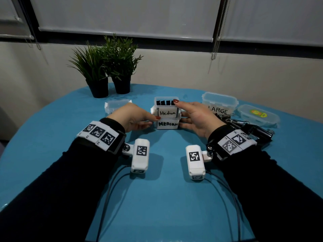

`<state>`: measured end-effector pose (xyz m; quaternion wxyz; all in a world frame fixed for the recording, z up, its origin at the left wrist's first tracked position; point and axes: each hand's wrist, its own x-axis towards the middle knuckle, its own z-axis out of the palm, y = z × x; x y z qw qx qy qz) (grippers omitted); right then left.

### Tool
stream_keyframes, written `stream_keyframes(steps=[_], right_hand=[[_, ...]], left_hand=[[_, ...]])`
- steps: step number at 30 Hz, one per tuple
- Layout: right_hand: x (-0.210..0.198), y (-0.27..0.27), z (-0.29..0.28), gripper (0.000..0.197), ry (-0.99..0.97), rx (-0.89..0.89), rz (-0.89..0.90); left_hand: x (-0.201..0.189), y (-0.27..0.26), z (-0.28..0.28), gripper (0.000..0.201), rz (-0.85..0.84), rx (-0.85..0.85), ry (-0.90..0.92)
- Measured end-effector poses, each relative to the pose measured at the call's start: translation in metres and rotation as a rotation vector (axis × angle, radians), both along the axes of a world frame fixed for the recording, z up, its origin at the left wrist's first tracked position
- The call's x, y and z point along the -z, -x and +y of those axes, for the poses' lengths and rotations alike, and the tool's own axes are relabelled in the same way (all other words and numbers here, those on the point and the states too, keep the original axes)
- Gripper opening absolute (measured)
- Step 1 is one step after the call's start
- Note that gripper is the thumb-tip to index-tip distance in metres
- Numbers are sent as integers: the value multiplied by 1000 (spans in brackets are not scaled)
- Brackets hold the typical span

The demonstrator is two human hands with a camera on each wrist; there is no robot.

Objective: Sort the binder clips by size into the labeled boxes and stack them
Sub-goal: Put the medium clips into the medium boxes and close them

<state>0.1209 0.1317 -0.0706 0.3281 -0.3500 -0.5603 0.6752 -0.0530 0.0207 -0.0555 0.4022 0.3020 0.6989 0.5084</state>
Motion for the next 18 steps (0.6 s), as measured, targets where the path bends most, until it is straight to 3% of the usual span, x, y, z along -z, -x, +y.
stream_keyframes(steps=[7, 12, 18], right_hand=[[5, 6, -1, 72, 4, 48, 25], [6, 9, -1, 53, 16, 67, 60], [0, 5, -3, 54, 29, 46, 45]], left_hand=[[3, -5, 1, 42, 40, -82, -107], [6, -7, 2, 44, 39, -92, -105], [5, -5, 2, 37, -46, -93, -110]])
